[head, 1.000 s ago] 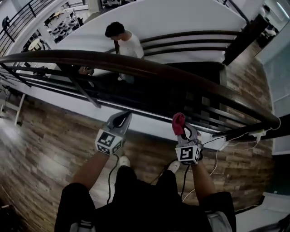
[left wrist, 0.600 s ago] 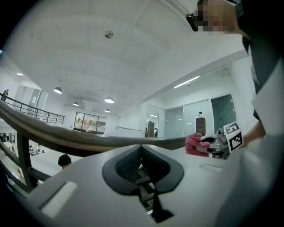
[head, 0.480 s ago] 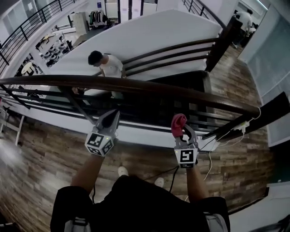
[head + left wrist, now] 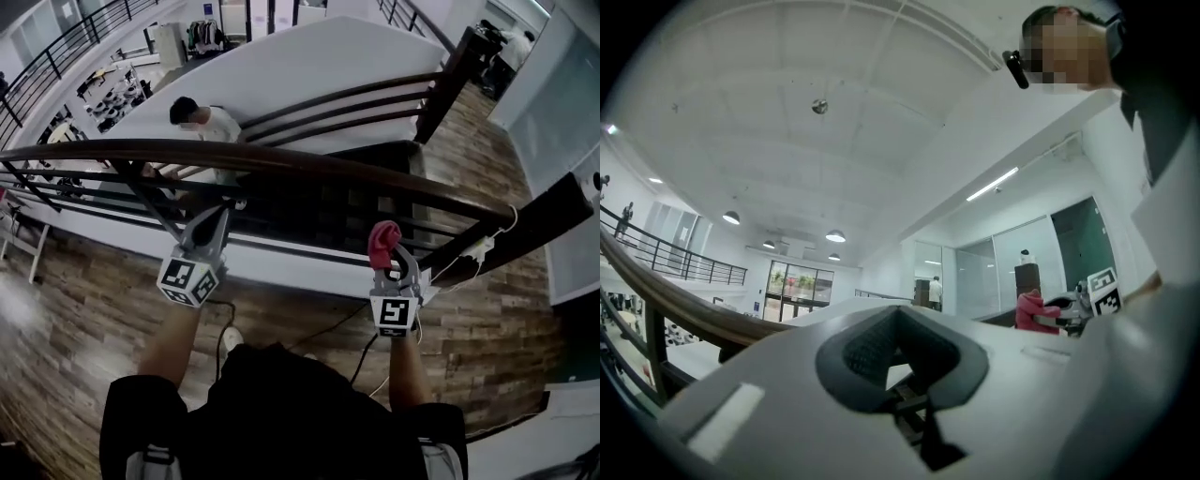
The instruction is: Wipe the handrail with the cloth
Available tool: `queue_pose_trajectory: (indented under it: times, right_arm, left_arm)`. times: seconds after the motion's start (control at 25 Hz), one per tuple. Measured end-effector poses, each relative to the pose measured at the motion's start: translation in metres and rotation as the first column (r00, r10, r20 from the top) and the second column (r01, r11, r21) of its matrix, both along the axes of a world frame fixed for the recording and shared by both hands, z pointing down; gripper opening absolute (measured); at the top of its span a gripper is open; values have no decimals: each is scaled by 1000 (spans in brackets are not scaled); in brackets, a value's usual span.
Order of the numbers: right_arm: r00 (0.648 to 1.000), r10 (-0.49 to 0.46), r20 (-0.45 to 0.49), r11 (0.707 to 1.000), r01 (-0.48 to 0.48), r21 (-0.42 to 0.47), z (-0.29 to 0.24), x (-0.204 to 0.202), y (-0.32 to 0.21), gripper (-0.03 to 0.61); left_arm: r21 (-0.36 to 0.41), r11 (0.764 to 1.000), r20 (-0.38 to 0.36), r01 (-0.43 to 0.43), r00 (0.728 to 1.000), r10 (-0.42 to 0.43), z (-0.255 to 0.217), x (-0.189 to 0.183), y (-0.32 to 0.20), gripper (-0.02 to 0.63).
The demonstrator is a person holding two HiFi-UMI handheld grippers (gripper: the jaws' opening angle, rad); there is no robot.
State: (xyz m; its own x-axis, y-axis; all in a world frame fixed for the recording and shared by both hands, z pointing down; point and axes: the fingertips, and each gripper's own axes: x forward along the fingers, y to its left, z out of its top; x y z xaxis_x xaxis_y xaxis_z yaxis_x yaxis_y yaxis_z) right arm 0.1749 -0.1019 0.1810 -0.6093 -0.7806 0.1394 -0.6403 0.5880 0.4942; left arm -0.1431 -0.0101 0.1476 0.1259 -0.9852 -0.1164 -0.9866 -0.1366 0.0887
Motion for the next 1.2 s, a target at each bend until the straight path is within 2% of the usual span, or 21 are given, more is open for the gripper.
queue_pose_trajectory:
  times: [0.12, 0.2, 0.4, 0.56, 0.64, 0.76, 1.04, 1.2]
  right_arm:
    - [998, -35, -57, 997, 39, 67, -2, 9, 5, 44]
    - [997, -66, -29, 997, 67, 33, 0, 13, 7, 44]
    - [981, -81, 176, 990, 99, -99, -5, 24, 7, 44]
    - [944, -49, 327, 982, 105, -155, -15, 25, 9, 44]
    - [929, -43, 368, 980, 110, -164, -16, 21, 11, 44]
    - [927, -38, 374, 981, 105, -160, -16, 10, 16, 44]
    - [916, 15, 401, 983, 60, -174, -14, -6, 28, 43]
    - [914, 30, 404, 983, 47, -179, -15, -9, 34, 43]
  left_arm:
    - [-1, 999, 21, 37, 999, -37, -4, 12, 12, -2]
    - [-4, 998, 16, 65, 998, -65, -2, 19, 22, 0]
    - [-17, 995, -23, 99, 995, -99, 8, 32, 40, -2]
    - [-3, 996, -37, 88, 995, -88, 7, 31, 50, -2]
    - [4, 996, -41, 85, 996, -85, 7, 28, 52, 0]
    - [7, 997, -35, 71, 997, -71, 5, 21, 50, -2]
    - [18, 1000, 29, -8, 1000, 8, 0, 19, 47, -2]
    - [12, 999, 34, -31, 999, 31, 0, 13, 46, -2]
